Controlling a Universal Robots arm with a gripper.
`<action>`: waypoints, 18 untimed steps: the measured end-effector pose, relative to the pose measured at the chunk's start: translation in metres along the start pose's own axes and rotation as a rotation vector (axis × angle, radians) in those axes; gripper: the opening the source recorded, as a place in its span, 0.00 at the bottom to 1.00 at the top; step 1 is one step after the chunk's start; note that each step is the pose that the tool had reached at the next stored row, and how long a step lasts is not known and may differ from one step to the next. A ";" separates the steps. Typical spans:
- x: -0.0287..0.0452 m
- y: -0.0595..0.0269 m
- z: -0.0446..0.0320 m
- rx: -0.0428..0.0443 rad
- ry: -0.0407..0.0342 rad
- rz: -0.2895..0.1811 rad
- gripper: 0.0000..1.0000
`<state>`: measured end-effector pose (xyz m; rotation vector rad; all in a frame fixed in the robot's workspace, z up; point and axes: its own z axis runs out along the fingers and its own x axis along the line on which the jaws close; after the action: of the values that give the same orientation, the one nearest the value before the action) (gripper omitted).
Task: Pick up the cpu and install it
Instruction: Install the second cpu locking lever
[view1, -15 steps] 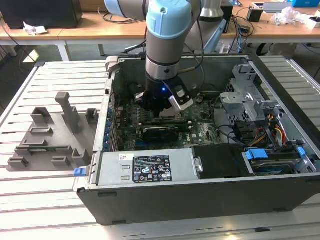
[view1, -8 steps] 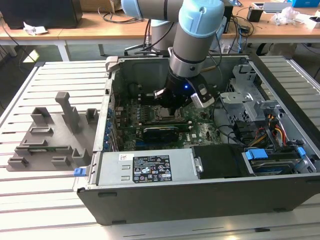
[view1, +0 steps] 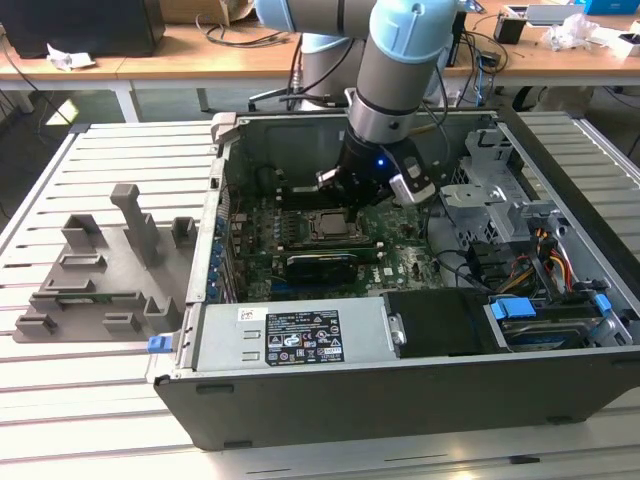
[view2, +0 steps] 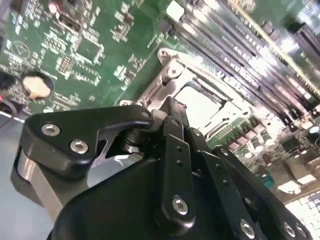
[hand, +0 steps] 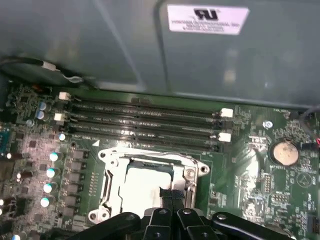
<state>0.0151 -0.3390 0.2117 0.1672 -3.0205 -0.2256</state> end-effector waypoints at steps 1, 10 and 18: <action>0.0019 0.0002 -0.0001 0.0009 -0.0018 0.000 0.11; 0.0072 0.0067 -0.0145 0.0521 -0.0068 0.004 0.11; 0.0068 0.0116 -0.0154 0.1962 0.0082 0.020 0.11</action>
<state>0.0090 -0.3305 0.2293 0.1532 -3.0305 0.0737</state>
